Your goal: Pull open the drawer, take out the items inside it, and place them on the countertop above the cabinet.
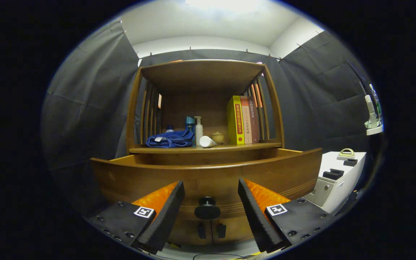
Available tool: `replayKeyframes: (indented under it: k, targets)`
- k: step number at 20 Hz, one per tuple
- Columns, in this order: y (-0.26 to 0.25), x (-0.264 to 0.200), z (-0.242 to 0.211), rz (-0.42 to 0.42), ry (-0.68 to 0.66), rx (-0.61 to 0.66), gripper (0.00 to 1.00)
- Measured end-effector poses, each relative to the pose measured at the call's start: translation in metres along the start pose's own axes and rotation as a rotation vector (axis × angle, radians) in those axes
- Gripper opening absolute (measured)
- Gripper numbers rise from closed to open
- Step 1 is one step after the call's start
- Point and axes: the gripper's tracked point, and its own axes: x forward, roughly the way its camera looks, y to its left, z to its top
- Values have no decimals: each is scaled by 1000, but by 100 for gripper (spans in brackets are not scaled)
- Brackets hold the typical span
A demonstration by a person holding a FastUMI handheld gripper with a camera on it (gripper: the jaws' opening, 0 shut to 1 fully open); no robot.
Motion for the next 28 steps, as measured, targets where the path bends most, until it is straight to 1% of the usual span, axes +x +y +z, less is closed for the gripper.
replayKeyframes:
  k: [3,10,16,20,23,25,28]
  targets:
    - [3,1,-11,26,31,21,97]
    - [-5,16,-37,21,105,83,97]
    - [-7,19,-34,43,129,106,98]
    - [-10,40,-28,49,161,184,96]
    - [-12,56,-20,48,140,147,96]
    - [-11,66,-21,47,149,115,97]
    - [-11,82,-21,50,157,108,98]
